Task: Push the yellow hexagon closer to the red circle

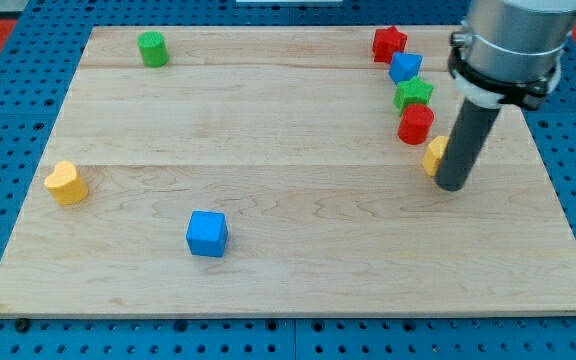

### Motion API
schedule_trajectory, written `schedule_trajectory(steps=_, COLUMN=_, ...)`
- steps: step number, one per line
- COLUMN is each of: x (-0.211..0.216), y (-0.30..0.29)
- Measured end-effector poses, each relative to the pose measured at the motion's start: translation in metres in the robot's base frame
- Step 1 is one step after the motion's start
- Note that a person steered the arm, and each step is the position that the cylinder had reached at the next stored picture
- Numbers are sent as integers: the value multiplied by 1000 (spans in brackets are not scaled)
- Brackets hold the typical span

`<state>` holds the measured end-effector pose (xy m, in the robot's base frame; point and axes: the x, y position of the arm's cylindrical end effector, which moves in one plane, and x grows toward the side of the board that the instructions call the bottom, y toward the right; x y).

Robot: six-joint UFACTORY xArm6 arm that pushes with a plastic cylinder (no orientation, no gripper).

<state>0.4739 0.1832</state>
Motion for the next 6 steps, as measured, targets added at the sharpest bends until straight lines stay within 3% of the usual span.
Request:
schedule_trajectory(steps=3, x=0, y=31)
schedule_trajectory(steps=6, x=-27, y=25)
